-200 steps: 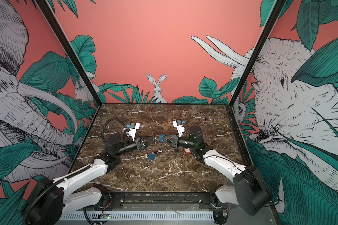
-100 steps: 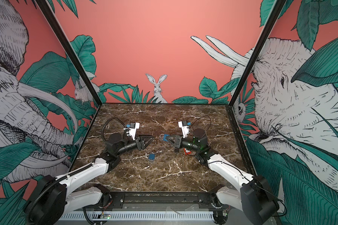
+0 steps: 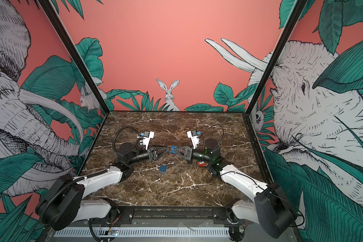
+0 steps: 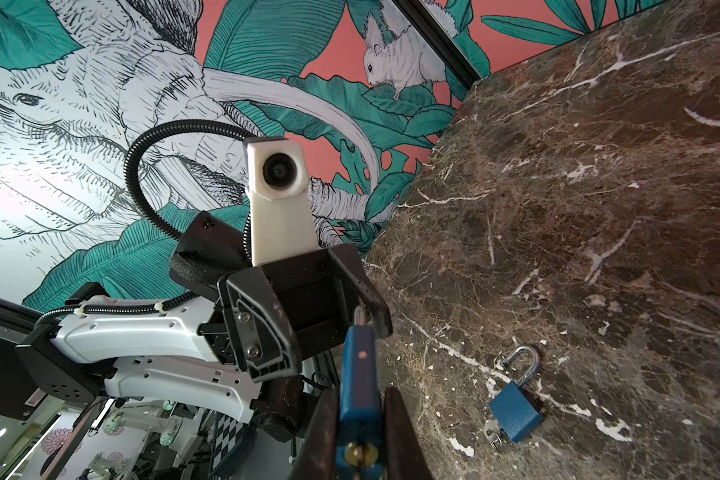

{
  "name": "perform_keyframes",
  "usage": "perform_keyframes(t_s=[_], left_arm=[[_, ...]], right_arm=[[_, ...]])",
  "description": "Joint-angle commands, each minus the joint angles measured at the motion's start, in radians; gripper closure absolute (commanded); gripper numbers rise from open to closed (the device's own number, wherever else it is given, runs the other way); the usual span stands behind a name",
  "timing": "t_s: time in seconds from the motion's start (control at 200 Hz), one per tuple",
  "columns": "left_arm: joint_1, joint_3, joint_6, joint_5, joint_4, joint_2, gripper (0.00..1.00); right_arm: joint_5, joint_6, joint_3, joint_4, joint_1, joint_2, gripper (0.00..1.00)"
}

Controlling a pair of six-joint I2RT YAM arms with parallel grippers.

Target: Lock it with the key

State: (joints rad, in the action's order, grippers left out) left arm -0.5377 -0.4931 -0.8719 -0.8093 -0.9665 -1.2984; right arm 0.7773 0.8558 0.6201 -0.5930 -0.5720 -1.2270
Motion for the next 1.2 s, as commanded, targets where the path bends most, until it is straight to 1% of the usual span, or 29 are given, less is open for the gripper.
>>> perform_keyframes(t_s=[0.0,0.15,0.275,0.415,0.605,0.92,0.965,1.075,1.111,1.166,1.196], left_arm=[[-0.001,-0.026,-0.026,-0.038,-0.074,0.014,0.56],[-0.006,-0.038,-0.063,-0.069,-0.133,-0.014,0.66],[-0.013,-0.041,-0.078,-0.079,-0.155,-0.03,0.71],[-0.023,-0.048,-0.09,-0.091,-0.173,-0.041,0.75],[-0.037,-0.055,-0.091,-0.097,-0.173,-0.049,0.77],[-0.075,-0.081,-0.096,-0.121,-0.181,-0.076,0.75],[-0.079,-0.081,-0.096,-0.123,-0.184,-0.081,0.77],[-0.082,-0.078,-0.101,-0.122,-0.192,-0.086,0.86],[-0.081,-0.078,-0.103,-0.122,-0.195,-0.086,0.9],[-0.082,-0.078,-0.109,-0.119,-0.196,-0.087,1.0],[-0.082,-0.078,-0.114,-0.116,-0.197,-0.087,1.0]], right_arm=[[0.047,-0.011,0.043,-0.119,-0.011,-0.012,1.0],[0.059,-0.006,0.042,-0.157,-0.016,-0.026,1.0],[0.064,-0.007,0.047,-0.163,-0.018,-0.032,1.0],[0.065,-0.015,0.053,-0.154,-0.019,-0.034,1.0],[0.065,-0.022,0.057,-0.145,-0.021,-0.04,1.0],[0.059,-0.029,0.055,-0.153,-0.023,-0.052,1.0],[0.06,-0.031,0.056,-0.151,-0.023,-0.054,1.0],[0.056,-0.039,0.059,-0.139,-0.023,-0.054,1.0],[0.054,-0.044,0.06,-0.129,-0.022,-0.055,1.0],[0.041,-0.05,0.063,-0.11,-0.023,-0.054,1.0],[0.035,-0.055,0.065,-0.103,-0.022,-0.052,1.0]])
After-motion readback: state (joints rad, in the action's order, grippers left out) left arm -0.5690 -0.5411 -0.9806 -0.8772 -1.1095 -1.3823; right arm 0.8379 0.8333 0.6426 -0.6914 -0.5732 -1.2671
